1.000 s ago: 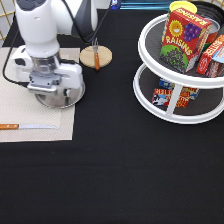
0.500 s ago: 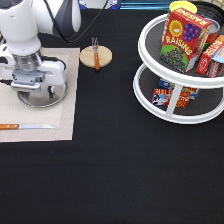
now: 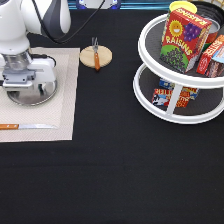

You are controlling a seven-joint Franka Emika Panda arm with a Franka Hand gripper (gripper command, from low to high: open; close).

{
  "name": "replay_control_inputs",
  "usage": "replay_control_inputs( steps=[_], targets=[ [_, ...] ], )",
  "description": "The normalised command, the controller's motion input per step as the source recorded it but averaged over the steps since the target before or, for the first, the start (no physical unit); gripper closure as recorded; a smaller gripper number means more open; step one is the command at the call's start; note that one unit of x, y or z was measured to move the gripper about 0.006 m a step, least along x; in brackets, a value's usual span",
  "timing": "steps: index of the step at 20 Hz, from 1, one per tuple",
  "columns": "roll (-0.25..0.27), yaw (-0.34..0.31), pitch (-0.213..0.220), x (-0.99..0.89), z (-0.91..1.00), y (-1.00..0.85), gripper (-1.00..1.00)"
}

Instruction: Arrange plate and fork

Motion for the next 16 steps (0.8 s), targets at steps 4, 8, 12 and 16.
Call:
replay_control_inputs(
  steps=[4, 8, 12, 16],
  targets=[
    [-0.009, -0.004, 0.009, -0.08, 0.51, 0.0, -1.0],
    [-0.076, 0.001, -0.057, -0.51, 0.66, 0.52, -1.0],
    [-0.101, 0.028, -0.103, -0.66, 0.63, 0.74, -1.0],
    [-0.078, 0.02, -0.115, -0.66, 0.49, 0.8, -1.0]
  ],
)
